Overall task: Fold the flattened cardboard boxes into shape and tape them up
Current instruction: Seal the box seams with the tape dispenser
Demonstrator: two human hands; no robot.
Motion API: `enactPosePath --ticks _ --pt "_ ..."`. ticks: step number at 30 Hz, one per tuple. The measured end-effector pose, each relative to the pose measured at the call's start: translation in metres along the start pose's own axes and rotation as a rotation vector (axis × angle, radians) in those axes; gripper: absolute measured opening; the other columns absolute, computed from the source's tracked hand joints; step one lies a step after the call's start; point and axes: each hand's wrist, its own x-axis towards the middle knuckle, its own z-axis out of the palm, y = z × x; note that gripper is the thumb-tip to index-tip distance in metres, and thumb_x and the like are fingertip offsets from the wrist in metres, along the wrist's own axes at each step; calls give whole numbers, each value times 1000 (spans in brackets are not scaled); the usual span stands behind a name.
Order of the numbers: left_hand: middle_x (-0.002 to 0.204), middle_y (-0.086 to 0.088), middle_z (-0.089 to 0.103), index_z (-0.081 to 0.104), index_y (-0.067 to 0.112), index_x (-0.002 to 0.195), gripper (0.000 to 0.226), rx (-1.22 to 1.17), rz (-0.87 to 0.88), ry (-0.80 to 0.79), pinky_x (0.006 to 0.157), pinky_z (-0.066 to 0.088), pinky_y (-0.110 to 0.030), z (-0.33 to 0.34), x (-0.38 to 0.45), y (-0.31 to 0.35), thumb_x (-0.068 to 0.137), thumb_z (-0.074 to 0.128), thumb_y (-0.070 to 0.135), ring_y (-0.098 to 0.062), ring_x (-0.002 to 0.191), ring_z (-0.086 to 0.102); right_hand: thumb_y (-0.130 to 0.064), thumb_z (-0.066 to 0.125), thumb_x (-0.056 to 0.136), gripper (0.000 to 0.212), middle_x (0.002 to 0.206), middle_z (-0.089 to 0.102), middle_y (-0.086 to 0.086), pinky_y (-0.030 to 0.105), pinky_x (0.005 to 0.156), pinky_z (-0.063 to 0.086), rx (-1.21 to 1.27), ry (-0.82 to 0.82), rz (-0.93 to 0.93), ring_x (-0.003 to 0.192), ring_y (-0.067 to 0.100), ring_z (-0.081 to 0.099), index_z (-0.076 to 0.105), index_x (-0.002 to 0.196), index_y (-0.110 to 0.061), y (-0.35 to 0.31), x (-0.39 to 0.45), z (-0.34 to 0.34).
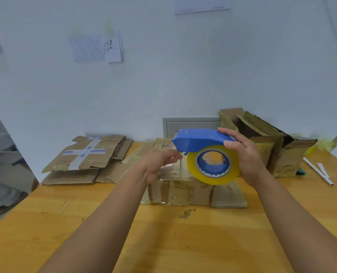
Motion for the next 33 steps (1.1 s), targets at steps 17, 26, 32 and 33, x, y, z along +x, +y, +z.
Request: enactPosePath --ticks 17,26,32,33 --pt "84 -2 72 72 5 96 13 -139 50 22 89 46 -28 -25 -13 8 88 63 0 -10 79 65 -51 70 79 44 111 62 -32 20 78 54 -261 -236 4 104 0 63 62 122 -56 -27 2 6" --pt "65 3 62 69 11 94 6 -97 28 157 60 38 -23 -70 -21 -3 95 63 14 -7 62 54 -50 68 79 38 116 65 -31 19 84 48 -398 -260 35 105 -3 64 68 117 -52 -64 8 -31" --pt "67 -1 62 68 11 86 11 20 -44 162 57 43 -24 -73 -25 -28 94 65 17 -9 56 50 -51 67 81 36 115 60 -36 22 89 43 -542 -338 87 104 -13 57 66 117 -55 -55 1 -35" --pt "66 -1 61 68 9 87 11 18 -48 173 57 42 -25 -72 -27 -31 94 66 18 -10 56 50 -52 66 80 37 117 59 -35 21 89 43 -557 -334 89 104 -14 56 66 117 -56 -53 0 -34"
